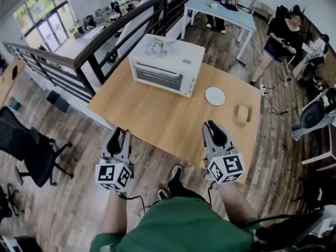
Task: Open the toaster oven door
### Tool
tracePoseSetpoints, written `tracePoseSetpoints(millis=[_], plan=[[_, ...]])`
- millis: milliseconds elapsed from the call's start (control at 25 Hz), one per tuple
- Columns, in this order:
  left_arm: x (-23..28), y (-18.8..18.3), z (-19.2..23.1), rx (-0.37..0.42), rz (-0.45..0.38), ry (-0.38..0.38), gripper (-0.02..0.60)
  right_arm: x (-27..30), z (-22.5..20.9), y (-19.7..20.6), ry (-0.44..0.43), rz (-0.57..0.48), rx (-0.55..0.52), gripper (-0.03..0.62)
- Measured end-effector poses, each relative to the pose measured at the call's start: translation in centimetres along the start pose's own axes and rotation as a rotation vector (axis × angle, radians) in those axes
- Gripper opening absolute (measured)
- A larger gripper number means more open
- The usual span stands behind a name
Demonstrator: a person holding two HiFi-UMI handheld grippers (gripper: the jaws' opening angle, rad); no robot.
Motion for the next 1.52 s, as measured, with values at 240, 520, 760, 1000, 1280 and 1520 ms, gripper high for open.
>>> tracePoseSetpoints(millis=[240,520,760,1000,1280,1520], plan=[[3.4,-2.5,3.7,0.056,-0.007,-0.075,0.147,7.4,-0.3,-0.9,-0.094,-0.021,0.037,0.080],[9.9,-3.0,4.9,0.061,0.016,-0.093,0.147,14.1,-3.7,-1.6,-0.133,-0.028,0.074,0.080],[15.9,-1.5,4.5,-0.003,0.062,-0.028,0.147,16.1,-7.8,-1.2,-0.074,-0.016,0.105,0.080],[22.3,2.0,6.8,-0.254,0.103,0.080,0.147,17.4,-9.8,-0.8,0.028,-0.014,0.100,0.080],[31.0,8.2,9.7,-0.536,0.217,0.239,0.147,18.3,-9.3,-1.4,0.228,-0.039,0.068,0.078],[35.9,12.8,11.7,-0.737,0.297,0.311,0.175,19.3,-6.6,-1.2,0.331,-0.026,0.016,0.078]])
Point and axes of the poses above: the fingertips, and each gripper's own axes: x forward along the fingers, z to its left, y out of its underside, the point moved 8 cm from there along -x, backward along the fingers, and after that the axes turned 11 degrees about x, right-handed, at the moved point
